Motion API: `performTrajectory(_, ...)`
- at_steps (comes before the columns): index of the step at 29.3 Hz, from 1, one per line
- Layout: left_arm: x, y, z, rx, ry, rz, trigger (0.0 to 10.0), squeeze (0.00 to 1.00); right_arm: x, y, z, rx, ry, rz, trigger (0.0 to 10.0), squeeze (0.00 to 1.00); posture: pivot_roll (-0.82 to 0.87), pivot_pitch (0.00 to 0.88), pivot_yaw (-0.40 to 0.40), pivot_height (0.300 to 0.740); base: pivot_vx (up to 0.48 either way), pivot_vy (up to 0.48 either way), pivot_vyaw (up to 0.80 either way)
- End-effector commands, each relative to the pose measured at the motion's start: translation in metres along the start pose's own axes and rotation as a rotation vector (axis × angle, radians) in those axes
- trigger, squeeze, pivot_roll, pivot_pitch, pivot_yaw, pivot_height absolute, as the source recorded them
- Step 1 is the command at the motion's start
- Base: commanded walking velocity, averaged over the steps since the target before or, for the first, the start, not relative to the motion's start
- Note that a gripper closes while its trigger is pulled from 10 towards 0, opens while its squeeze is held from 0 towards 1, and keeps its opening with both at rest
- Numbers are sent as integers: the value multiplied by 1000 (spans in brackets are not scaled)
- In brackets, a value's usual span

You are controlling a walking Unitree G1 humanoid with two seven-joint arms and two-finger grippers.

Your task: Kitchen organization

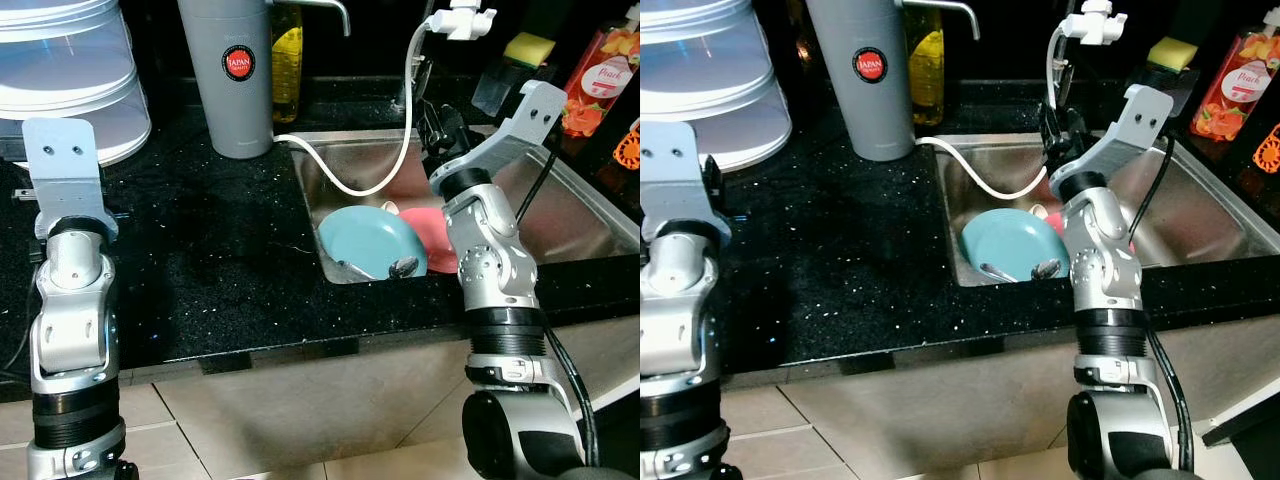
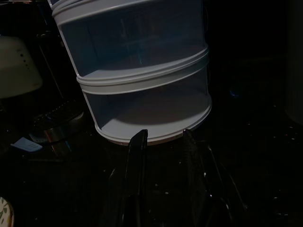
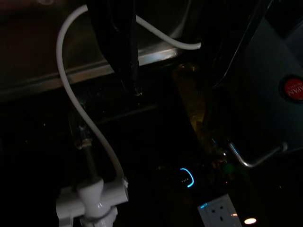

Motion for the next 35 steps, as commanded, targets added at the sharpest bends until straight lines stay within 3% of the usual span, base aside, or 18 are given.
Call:
performTrajectory(1, -1, -4, 4, -14, -2, 17, 10000, 0, -4, -2, 1, -8, 21, 2, 10000, 0, 173, 2, -64, 740, 0, 0, 0)
performTrajectory(12, -3, -4, 6, -1, 4, 29, 10000, 0, -6, -2, 2, -9, 26, 0, 10000, 0, 176, 7, -67, 740, 0, 0, 0)
performTrajectory(35, -2, -4, 8, 4, 12, 31, 10000, 0, -6, -1, 2, -10, 28, -9, 10000, 0, 179, 15, -61, 740, 0, 473, 0)
Point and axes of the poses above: a point about 5 cm out from each wrist's last joint towards the gripper, its own z axis pointing back from the gripper into the wrist, its own x axis along the axis of the wrist's last joint, y = z × x, the point moved 2 cm from there along -z, pointing out of the wrist towards the gripper, and after that the axes turned 8 degrees about z, right-handed, at the moved point
